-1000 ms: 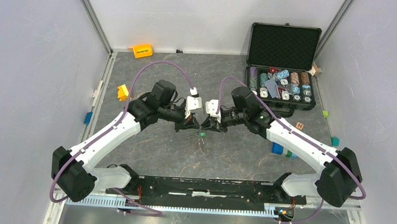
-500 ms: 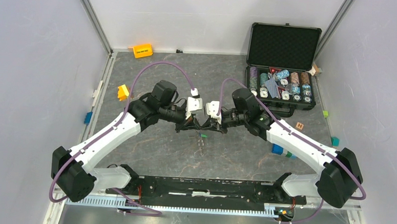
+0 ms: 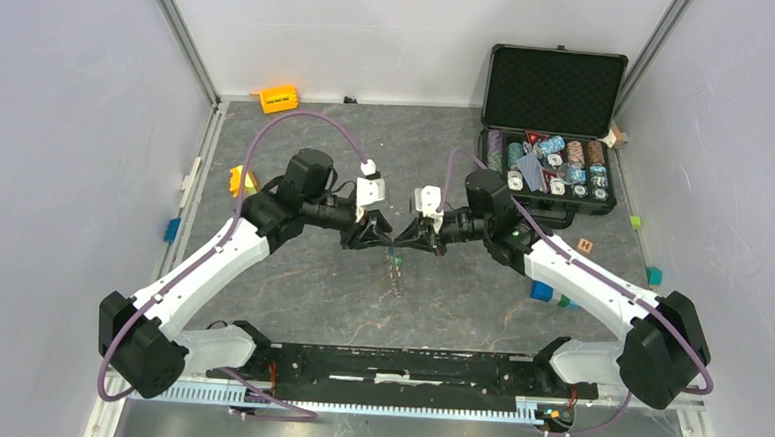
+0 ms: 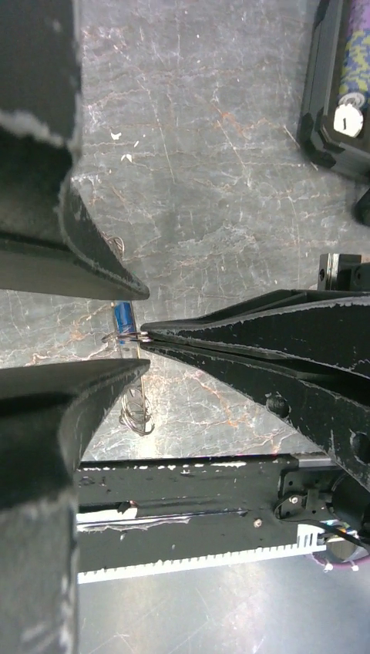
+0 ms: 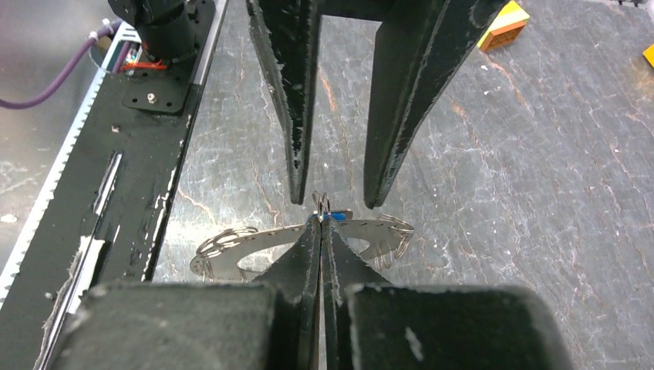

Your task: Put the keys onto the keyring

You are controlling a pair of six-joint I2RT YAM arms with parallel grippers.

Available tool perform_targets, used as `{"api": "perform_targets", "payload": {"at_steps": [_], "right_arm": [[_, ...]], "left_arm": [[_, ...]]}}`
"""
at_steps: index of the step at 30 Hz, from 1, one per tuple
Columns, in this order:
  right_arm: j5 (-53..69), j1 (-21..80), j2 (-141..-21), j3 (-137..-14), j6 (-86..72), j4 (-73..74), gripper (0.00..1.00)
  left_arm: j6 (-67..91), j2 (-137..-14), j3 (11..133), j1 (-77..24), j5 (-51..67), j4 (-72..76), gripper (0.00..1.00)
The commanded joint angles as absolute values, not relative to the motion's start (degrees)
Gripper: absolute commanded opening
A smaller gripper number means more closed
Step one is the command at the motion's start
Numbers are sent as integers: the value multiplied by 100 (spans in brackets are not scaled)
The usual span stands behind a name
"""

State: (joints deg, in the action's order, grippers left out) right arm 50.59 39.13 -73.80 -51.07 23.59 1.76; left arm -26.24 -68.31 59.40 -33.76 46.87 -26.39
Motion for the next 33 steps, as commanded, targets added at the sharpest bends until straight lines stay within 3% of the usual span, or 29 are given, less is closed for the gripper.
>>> {"api": "perform_targets", "payload": {"at_steps": [1, 5, 17, 26, 33], "right_arm": [[5426, 3854, -7322, -5194, 1939, -480, 0], [5528, 3816, -7401, -5347, 1866, -502, 0], [5755, 3629, -7452, -5656, 1334, -634, 0], [5851, 3558, -7543, -5605, 929, -973, 0], [5810, 3532, -7541, -5461, 689, -1241, 0]], "left_arm": [[-2407, -6567, 6106, -3271, 5001, -2241, 46], [-2402, -6462, 6113, -3150, 5067, -2185, 51], [-3860, -6177, 5493, -3006, 5517, -2345, 52], [-4011, -6426, 5335, -3020, 5407, -1936, 40], [-3916, -6452, 5265, -3065, 5392, -1776, 22]]}}
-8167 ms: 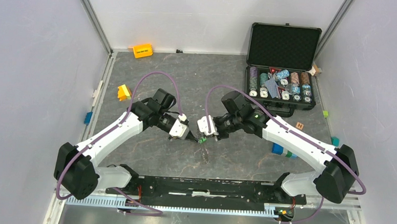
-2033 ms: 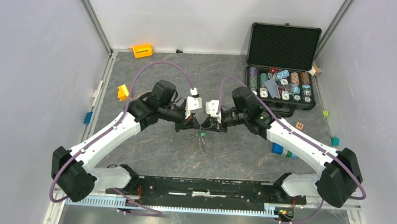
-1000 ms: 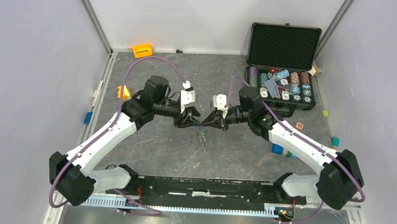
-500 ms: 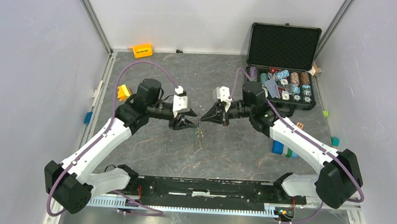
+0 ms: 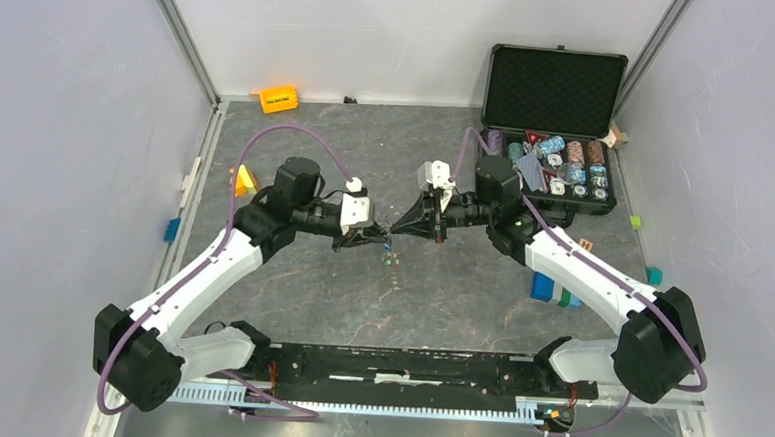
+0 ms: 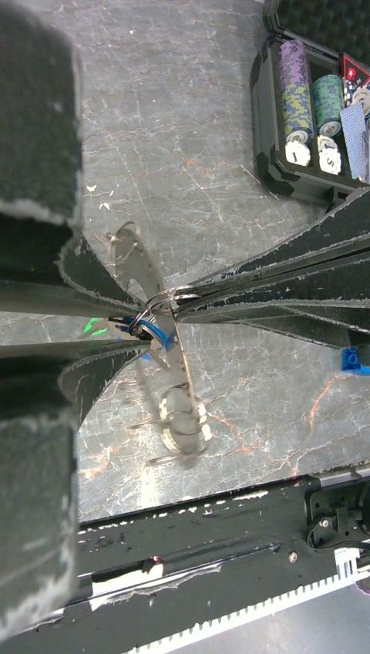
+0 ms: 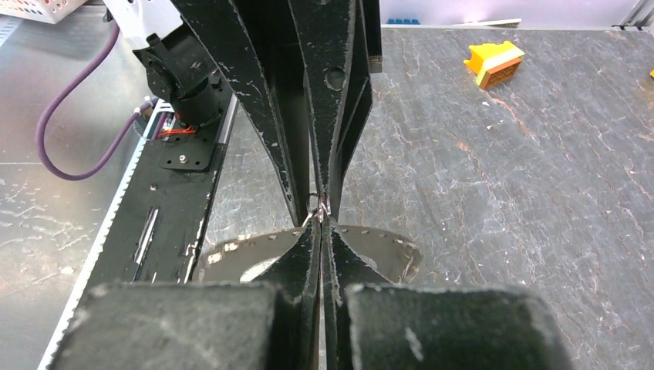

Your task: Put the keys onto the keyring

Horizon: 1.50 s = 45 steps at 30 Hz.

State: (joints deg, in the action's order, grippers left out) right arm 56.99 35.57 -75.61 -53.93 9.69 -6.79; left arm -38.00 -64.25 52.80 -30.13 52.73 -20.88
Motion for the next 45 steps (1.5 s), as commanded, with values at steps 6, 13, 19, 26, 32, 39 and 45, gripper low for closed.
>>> {"api": "perform_targets", "payload": {"at_steps": [6, 13, 19, 26, 32, 39, 45], "right_arm": [[5575, 3514, -7520, -5346, 544, -1409, 0], [5481, 3501, -7518, -5126, 265, -1761, 0], [5506, 3498, -7565, -4853, -229, -2349, 0], [5601, 3498, -7649, -4597, -655, -2991, 0], [5450, 3448, -7494, -4647, -48, -2334, 0], [5480, 3410, -7386, -4735, 553, -1842, 0], [5725, 3410, -7393, -4816, 850, -1623, 0]], "left_arm": [[-3718, -6457, 5215, -3179, 5271, -1628, 12], [-3213, -6489, 5024, -3300, 4878, -976, 11], [-2886, -6555, 4910, -3379, 4575, -484, 13], [-2777, -6735, 4852, -3568, 4597, -289, 29], [-3216, -6431, 4985, -3557, 4153, -944, 46], [-3922, -6137, 5422, -3542, 4005, -2322, 57], [-3819, -6227, 5713, -3543, 4305, -2545, 56]]}}
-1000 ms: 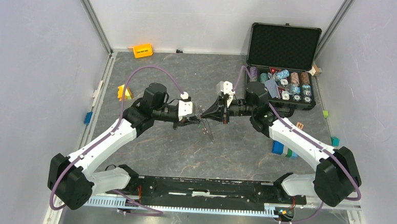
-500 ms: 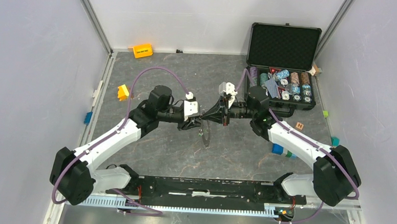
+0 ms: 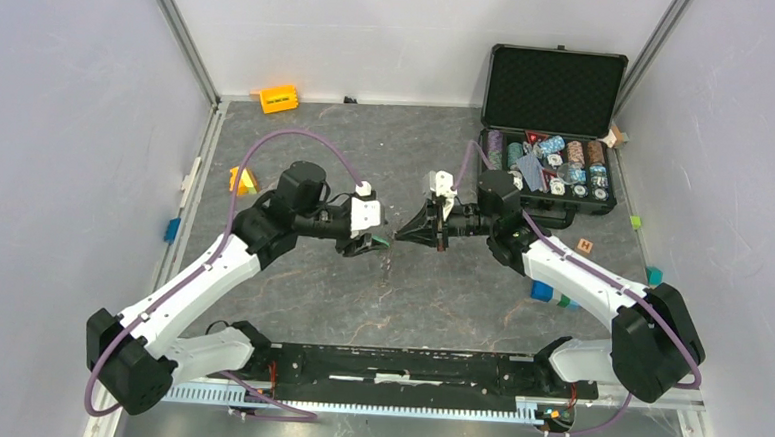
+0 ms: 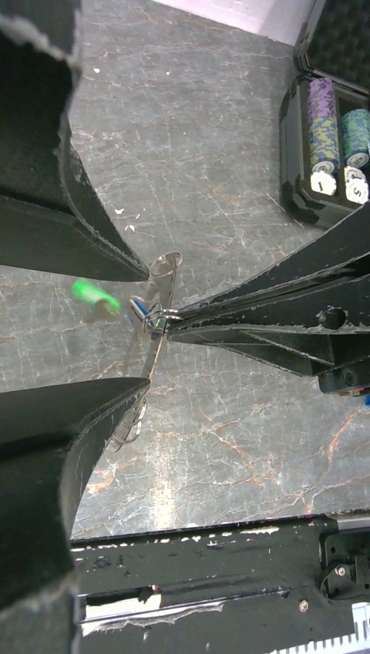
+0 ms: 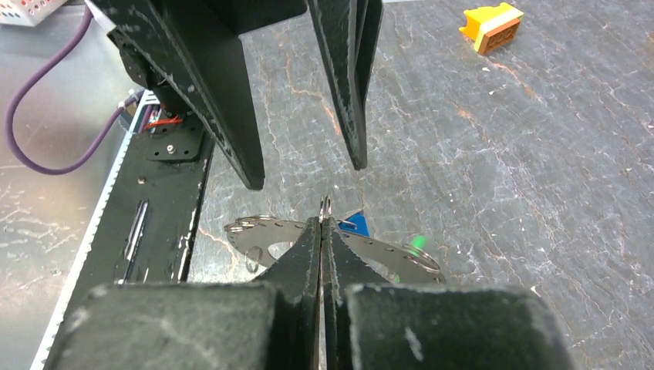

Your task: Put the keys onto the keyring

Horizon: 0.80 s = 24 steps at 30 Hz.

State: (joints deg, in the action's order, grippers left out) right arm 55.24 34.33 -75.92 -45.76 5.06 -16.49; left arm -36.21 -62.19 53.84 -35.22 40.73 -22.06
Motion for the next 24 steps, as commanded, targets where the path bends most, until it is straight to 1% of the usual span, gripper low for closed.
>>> {"api": "perform_targets", "payload": {"at_steps": [1, 13, 18, 24], "right_arm": [[5759, 3410, -7386, -4816, 852, -1623, 0], [5965, 3415, -7370, -4788, 945, -1621, 0], [5994, 3410, -7362, -4786, 943, -1625, 0], [5994, 3410, -7366, -4799, 901, -1646, 0]], "left_arm": [[-3796, -6269, 5744, -3542, 4352, -2557, 54], [-3413, -6536, 5709, -3403, 4502, -2242, 44], [-3290, -6567, 5636, -3331, 4711, -2101, 37], [-3239, -6710, 5650, -3329, 5011, -2118, 36]]}}
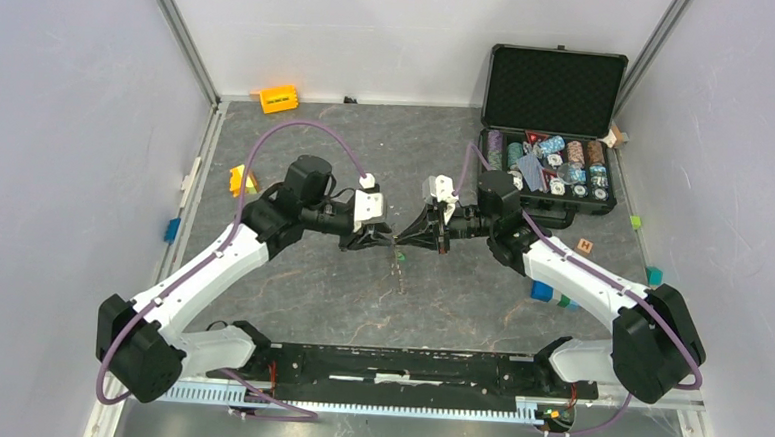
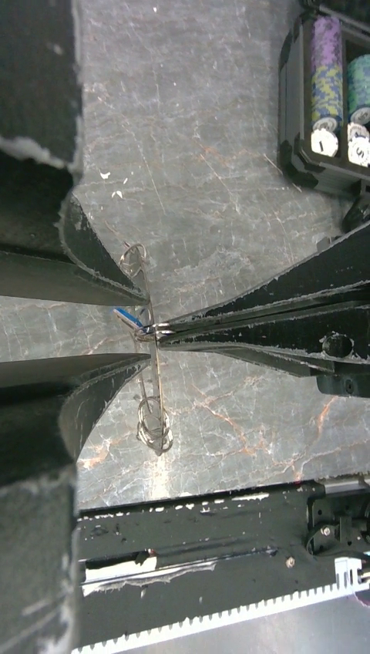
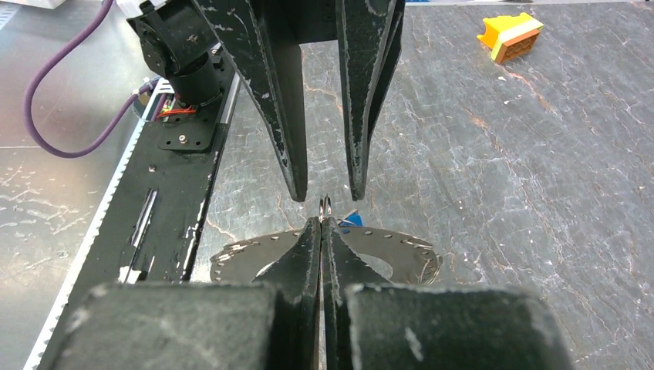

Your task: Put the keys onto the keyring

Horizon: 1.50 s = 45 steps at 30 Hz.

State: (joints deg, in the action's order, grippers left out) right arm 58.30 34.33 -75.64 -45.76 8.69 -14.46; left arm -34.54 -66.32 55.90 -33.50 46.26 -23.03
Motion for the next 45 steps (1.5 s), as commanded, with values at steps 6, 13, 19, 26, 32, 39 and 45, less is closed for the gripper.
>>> {"api": "perform_targets", "payload": {"at_steps": [6, 13, 19, 26, 32, 39, 45], "right_arm": [[5991, 3409, -7367, -4808, 888, -1645, 0], [5991, 3406, -7373, -4799, 862, -1678, 0], [5824, 3406, -7388, -4774, 906, -1639, 0], [5277, 3442, -7444, -4668, 1140, -1440, 4], [5019, 3512, -7497, -4630, 1204, -1375, 11], [4891, 3513, -7360, -5084, 1799, -544, 30], [5093, 3531, -7330, -5600, 2147, -18, 40]], "left_arm": [[-3248, -6781, 5651, -3322, 5096, -2153, 29], [-3226, -6795, 5643, -3322, 5145, -2143, 14], [-3167, -6757, 5640, -3328, 5217, -2118, 2], [-2876, -6699, 5780, -3322, 5159, -2089, 2], [-2638, -6786, 5915, -3340, 5154, -2070, 2], [-3302, -6825, 6232, -3436, 4500, -2935, 2], [-3544, -6949, 6615, -3547, 4038, -3585, 2]]}}
